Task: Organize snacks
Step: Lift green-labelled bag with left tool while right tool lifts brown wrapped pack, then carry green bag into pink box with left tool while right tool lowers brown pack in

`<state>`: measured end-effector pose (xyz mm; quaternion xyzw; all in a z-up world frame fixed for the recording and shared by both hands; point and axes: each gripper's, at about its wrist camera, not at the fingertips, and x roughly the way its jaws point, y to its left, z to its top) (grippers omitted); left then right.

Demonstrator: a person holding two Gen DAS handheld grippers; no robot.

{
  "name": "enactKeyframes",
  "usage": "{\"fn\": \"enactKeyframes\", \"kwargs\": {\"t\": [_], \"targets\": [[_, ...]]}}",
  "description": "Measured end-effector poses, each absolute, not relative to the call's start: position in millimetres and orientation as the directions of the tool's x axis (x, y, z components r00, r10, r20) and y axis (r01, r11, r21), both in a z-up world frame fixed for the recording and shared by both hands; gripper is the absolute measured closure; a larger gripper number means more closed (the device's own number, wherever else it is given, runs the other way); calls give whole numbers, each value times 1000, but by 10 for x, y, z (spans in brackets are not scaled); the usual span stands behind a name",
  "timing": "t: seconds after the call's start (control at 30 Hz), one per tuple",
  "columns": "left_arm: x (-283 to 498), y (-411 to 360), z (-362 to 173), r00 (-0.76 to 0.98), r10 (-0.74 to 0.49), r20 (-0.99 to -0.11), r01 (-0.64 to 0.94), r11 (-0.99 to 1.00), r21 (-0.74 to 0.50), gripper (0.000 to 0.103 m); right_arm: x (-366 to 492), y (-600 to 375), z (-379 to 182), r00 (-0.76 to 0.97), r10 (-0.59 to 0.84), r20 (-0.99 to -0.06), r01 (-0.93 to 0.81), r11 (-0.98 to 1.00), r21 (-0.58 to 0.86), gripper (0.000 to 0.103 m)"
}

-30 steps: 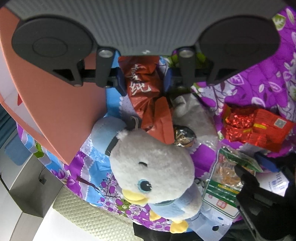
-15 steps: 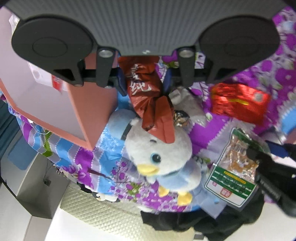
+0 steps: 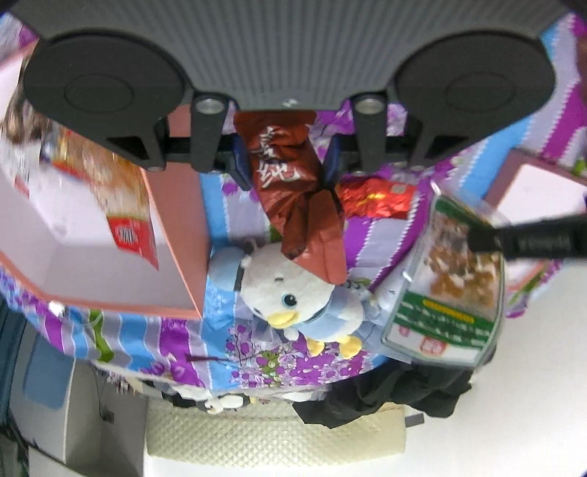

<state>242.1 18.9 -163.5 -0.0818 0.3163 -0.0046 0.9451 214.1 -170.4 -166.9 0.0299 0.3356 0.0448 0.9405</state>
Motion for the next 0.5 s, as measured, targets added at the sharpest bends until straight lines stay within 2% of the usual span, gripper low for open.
{"fn": "enactKeyframes", "kwargs": {"t": [0.07, 0.23, 0.5], "targets": [[2211, 177, -1675, 788, -67, -612, -33, 988, -151, 65, 1968, -1765, -1668, 756, 129, -642, -39, 988, 152, 59], [1769, 121, -1791, 762, -84, -642, 3, 992, -127, 65, 1562, -1798, -1722, 735, 156, -660, -23, 978, 206, 59], [1247, 53, -1859, 708, -123, -695, 53, 991, -121, 65, 1225, -1861, -1691, 726, 171, -666, -8, 971, 240, 59]]}}
